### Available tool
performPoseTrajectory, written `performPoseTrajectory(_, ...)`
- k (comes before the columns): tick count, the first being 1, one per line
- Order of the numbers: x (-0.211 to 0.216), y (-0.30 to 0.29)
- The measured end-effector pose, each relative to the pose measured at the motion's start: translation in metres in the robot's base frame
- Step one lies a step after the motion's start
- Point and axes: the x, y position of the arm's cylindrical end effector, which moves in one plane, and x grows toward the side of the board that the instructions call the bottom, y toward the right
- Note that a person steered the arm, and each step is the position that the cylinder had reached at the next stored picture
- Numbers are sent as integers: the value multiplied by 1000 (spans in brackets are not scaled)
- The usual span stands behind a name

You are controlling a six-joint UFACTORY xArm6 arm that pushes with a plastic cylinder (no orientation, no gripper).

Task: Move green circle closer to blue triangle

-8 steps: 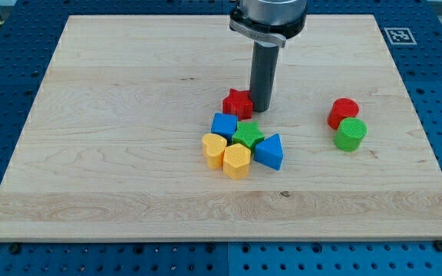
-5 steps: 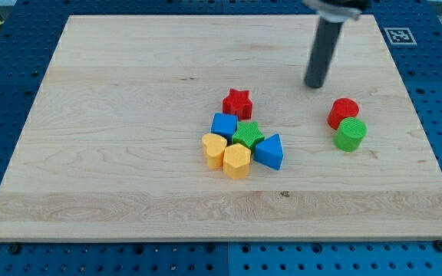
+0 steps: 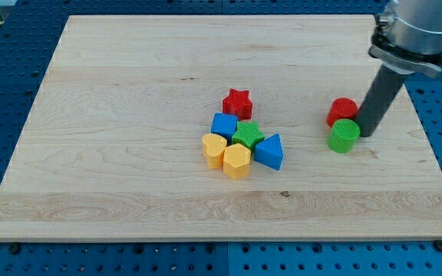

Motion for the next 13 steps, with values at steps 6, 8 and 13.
performPoseTrajectory(6,5,37)
performPoseTrajectory(8,38,-21)
performPoseTrajectory(13,46,-89)
